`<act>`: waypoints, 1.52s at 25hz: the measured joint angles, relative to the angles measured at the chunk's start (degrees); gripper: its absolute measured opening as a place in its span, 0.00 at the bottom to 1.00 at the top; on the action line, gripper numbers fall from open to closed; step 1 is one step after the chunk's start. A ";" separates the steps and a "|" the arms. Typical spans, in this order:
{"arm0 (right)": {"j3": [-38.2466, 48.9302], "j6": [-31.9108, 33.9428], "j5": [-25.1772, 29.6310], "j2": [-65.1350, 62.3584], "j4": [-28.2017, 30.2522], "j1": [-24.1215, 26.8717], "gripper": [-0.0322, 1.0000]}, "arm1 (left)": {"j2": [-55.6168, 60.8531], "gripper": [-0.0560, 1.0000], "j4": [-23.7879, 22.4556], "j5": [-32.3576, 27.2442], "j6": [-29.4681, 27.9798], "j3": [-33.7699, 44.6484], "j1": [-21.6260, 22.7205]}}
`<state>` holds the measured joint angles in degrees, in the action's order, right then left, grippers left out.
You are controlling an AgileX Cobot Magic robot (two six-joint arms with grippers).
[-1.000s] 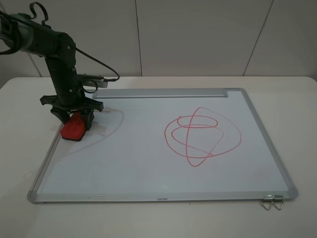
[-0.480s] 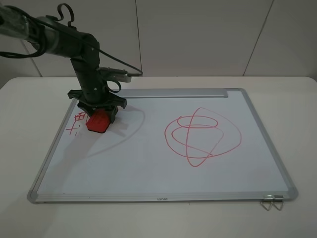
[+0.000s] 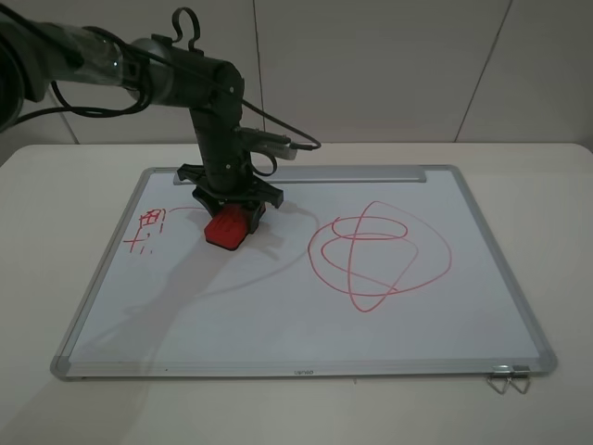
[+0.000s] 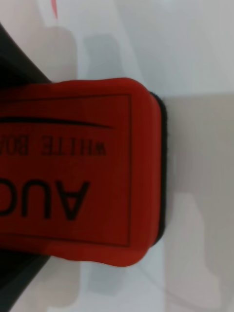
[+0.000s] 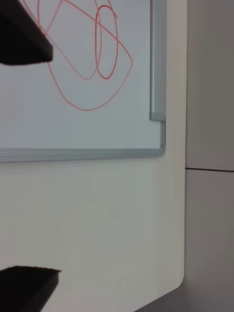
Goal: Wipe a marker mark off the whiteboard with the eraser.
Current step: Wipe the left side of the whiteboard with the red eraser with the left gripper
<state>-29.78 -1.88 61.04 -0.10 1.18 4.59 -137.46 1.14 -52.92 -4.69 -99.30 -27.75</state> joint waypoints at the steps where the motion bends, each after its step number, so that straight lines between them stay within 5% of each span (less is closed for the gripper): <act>1: 0.00 0.00 0.00 0.00 0.00 0.00 0.72 | 0.00 0.60 0.00 -0.13 -0.05 -0.02 0.17; 17: 0.00 0.00 0.00 0.00 0.00 0.00 0.72 | 0.15 0.60 -0.30 -3.38 -0.62 0.65 10.14; 28: 0.00 0.00 0.00 0.00 0.00 0.00 0.72 | 5.48 0.60 -0.32 1.80 -3.04 11.87 16.15; 38: 0.00 0.00 0.00 0.00 0.00 0.00 0.72 | 8.82 0.60 -0.79 9.20 -6.33 19.05 16.11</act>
<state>-29.78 -1.88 61.04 -0.10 1.18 4.59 -128.63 0.35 -43.72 -11.03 -80.25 -11.65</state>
